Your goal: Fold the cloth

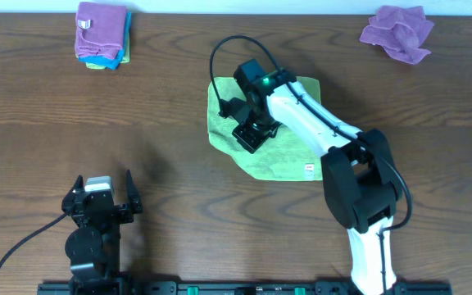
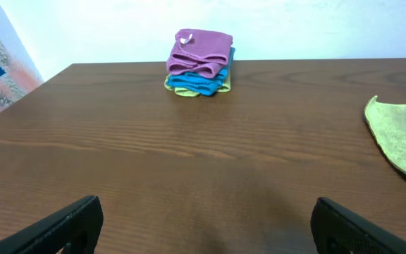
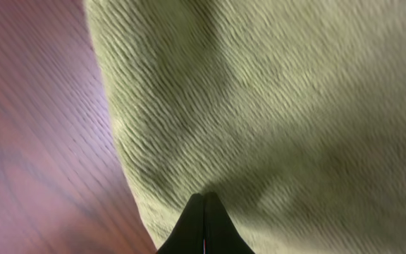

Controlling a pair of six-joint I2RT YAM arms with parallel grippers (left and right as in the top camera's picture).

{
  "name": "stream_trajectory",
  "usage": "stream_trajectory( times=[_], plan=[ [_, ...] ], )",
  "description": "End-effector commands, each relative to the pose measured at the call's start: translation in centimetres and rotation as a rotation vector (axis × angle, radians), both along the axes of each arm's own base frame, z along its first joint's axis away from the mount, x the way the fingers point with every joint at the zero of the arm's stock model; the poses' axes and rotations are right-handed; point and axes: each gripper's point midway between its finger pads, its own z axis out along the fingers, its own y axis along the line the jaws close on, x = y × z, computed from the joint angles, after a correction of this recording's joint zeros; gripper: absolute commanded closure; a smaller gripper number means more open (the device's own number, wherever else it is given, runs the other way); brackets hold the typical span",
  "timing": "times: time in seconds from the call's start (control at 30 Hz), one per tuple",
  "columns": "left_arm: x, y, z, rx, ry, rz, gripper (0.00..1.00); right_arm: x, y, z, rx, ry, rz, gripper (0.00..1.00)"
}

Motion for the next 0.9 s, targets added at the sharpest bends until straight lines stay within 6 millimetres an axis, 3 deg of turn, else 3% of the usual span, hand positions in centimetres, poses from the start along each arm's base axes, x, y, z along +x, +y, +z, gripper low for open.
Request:
stream_trajectory(
  times=[0.0,0.2,0.33,0.47,0.73,0.87],
  plan=[
    [0.0,0.3,-1.5,-0.002,0.033,0.014,0.05,-0.9,1.2,-1.0,0.017,0.016,0.047,0.98],
    [0.0,0.3,-1.5,-0.002,0.033,0.014,0.05,-1.0,1.5,-2.6,-0.001,0.029,0.058,0.99],
    [0.0,0.3,-1.5,-0.002,0.033,0.014,0.05,-1.0,0.4,-4.8,-0.077,0.046,0.02,0.99],
    [0.0,0.3,-1.5,-0.002,0.033,0.014,0.05,-0.1,-0.5,-5.6,-0.141,0.014,-0.029,0.99],
    [0.0,0.3,-1.5,-0.002,0.033,0.014,0.05,5.0,-6.1,-5.3,-0.421,-0.229,-0.278,0.99],
    [0.0,0.3,-1.5,-0.002,0.033,0.014,0.05,6.3,-8.1,-5.2,-0.453,-0.256,-0.326,0.99]
  ],
)
